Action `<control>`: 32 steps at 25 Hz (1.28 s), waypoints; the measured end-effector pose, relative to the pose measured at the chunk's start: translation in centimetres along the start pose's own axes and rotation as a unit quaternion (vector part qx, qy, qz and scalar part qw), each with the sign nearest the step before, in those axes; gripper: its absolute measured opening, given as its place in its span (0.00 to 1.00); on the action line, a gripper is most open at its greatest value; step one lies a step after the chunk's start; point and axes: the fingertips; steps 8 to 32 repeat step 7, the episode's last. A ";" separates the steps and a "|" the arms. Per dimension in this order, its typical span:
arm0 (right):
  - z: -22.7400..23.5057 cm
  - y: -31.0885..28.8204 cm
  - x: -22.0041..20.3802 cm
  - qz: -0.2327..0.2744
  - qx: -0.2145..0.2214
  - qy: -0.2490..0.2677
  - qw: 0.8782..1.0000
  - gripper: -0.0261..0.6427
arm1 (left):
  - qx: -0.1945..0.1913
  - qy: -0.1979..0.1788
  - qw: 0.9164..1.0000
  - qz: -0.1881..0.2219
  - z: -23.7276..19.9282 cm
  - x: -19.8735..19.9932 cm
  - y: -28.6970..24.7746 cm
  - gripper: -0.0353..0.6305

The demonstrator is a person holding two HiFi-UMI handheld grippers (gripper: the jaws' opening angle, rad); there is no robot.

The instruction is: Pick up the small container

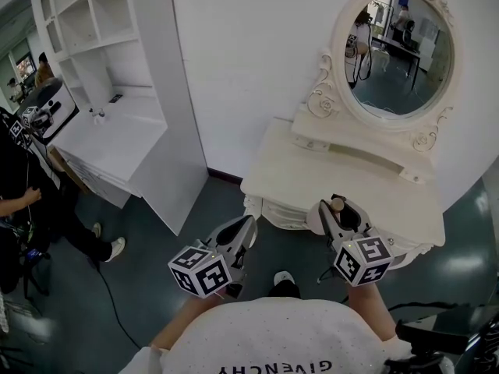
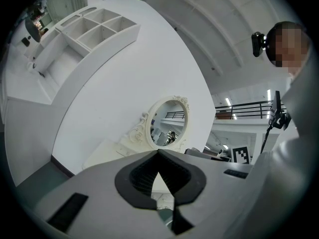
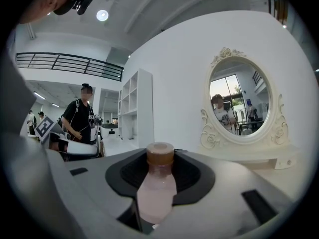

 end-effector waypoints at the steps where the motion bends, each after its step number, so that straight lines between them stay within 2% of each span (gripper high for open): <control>1: 0.0 0.0 0.0 0.001 0.001 0.001 1.000 0.24 | 0.001 0.000 1.000 0.001 0.0 0.0 0.0 0.06; 32: -0.1 0.2 -0.3 -0.005 0.002 0.007 1.000 0.24 | 0.004 0.001 1.000 0.003 0.2 -0.2 0.3 0.06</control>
Point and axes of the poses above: the fingertips, and each gripper's own axes: y backward along the fingers, z to its right, x out of its top, and after that the axes turned 5 degrees about z, right-handed
